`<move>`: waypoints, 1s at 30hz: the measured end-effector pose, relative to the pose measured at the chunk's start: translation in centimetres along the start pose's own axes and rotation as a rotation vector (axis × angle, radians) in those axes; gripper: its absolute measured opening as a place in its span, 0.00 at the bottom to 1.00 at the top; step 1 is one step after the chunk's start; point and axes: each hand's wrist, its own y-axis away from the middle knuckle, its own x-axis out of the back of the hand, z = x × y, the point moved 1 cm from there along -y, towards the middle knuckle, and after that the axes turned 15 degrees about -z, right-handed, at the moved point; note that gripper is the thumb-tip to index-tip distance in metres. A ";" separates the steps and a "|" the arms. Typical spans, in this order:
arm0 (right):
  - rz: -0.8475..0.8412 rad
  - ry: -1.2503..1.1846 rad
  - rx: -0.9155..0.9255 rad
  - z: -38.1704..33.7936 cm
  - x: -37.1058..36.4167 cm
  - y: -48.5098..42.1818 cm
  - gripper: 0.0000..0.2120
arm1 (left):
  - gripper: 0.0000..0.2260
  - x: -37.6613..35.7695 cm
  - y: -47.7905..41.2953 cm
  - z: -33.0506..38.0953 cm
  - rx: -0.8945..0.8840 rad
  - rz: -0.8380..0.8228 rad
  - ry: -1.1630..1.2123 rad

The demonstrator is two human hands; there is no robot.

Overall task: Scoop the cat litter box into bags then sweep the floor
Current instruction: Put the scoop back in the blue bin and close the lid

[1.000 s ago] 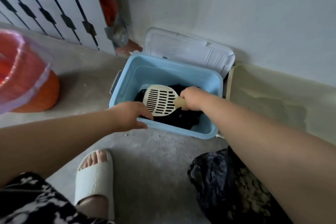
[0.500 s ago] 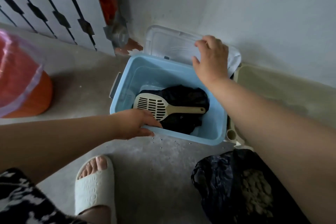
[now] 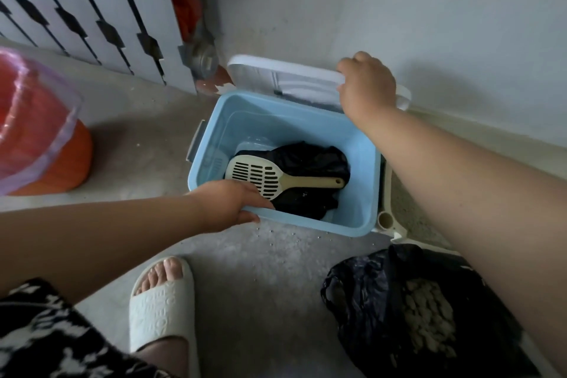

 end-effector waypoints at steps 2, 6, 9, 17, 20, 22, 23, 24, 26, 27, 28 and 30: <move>0.067 0.002 0.034 -0.4 1.0 1.5 0.12 | 0.20 0.0 0.2 0.4 0.028 0.051 -0.075; 0.210 0.023 0.088 -0.8 2.1 5.1 0.13 | 0.29 0.5 1.3 1.5 0.026 0.199 -0.481; 0.322 -0.002 0.142 -1.0 2.0 8.5 0.13 | 0.34 0.2 2.2 2.5 -0.111 0.415 -0.678; 0.289 -0.128 0.299 -3.3 -3.4 17.3 0.16 | 0.22 -2.4 3.3 5.0 -0.505 0.420 -0.775; 0.143 -0.106 0.350 -4.1 -6.5 19.3 0.18 | 0.14 -3.1 4.1 5.9 -0.602 0.429 -0.753; 0.054 -0.082 0.364 -4.2 -8.0 19.8 0.20 | 0.10 -3.1 4.4 6.0 -0.578 0.523 -0.684; 0.013 -0.080 0.372 -4.1 -8.4 20.0 0.21 | 0.09 -2.9 4.4 5.8 -0.534 0.592 -0.631; -0.027 -0.081 0.372 -3.9 -8.7 20.1 0.22 | 0.09 -2.7 4.4 5.4 -0.455 0.658 -0.587; -0.074 -0.097 0.350 -3.7 -8.9 20.3 0.24 | 0.23 -2.1 4.2 4.4 -0.155 0.649 -0.529; -0.088 -0.102 0.343 -3.6 -8.8 20.5 0.26 | 0.31 -1.9 4.2 3.7 0.021 0.572 -0.482; -0.105 -0.092 0.334 -3.6 -8.7 20.6 0.27 | 0.38 -1.8 4.3 2.9 0.180 0.484 -0.416; -0.179 -0.034 0.274 -3.3 -8.5 20.9 0.30 | 0.44 -1.7 4.6 1.2 0.388 0.368 -0.311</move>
